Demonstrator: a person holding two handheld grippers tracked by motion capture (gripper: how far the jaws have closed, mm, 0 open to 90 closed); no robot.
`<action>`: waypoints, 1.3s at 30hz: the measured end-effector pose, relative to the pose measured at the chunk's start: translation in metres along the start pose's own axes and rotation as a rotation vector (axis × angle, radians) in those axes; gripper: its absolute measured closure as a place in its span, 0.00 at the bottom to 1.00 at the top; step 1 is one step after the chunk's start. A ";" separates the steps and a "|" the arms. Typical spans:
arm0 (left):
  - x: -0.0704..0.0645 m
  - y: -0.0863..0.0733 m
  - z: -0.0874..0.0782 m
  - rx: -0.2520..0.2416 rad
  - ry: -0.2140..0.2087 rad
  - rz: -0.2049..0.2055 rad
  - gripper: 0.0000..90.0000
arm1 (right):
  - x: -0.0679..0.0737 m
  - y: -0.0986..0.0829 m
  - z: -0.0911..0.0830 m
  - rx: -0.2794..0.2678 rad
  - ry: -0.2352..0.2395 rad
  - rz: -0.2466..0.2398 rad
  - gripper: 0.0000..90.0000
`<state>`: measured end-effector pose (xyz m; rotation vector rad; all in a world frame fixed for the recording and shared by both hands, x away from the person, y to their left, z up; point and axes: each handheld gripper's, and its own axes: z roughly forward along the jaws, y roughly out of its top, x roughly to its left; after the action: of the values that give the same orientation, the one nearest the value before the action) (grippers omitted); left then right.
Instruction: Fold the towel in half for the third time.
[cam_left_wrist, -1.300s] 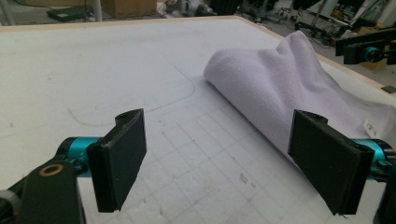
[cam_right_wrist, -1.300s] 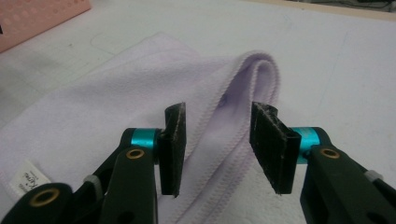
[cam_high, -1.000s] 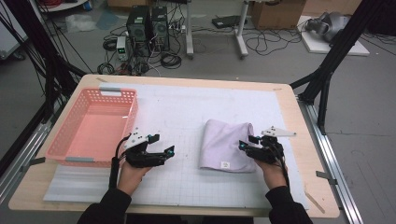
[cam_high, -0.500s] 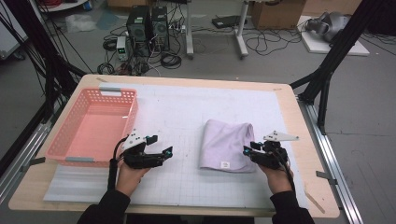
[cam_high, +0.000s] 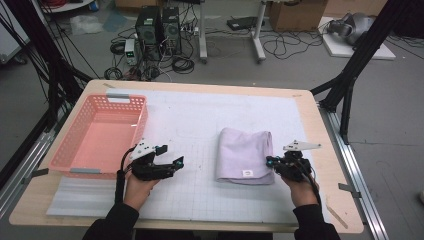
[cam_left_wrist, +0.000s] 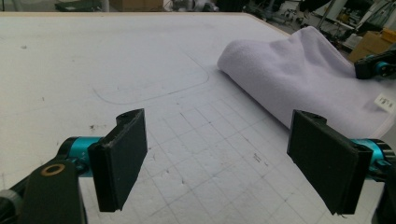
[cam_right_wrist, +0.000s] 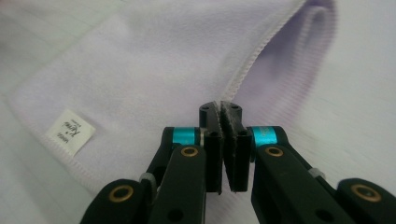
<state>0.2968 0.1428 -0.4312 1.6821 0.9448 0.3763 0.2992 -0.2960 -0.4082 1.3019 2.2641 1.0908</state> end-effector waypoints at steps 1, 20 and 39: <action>0.000 0.000 0.000 0.000 0.001 0.001 0.23 | -0.003 -0.001 -0.002 0.014 -0.016 0.006 0.97; 0.001 0.000 -0.001 0.004 0.005 -0.005 0.23 | 0.010 0.017 0.007 -0.167 -0.008 -0.038 0.43; 0.004 0.000 -0.001 0.008 0.009 -0.014 0.23 | 0.068 0.051 0.079 0.079 0.062 -0.300 0.46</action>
<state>0.2986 0.1458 -0.4317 1.6812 0.9659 0.3714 0.3399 -0.1870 -0.4157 0.9246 2.4691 0.9556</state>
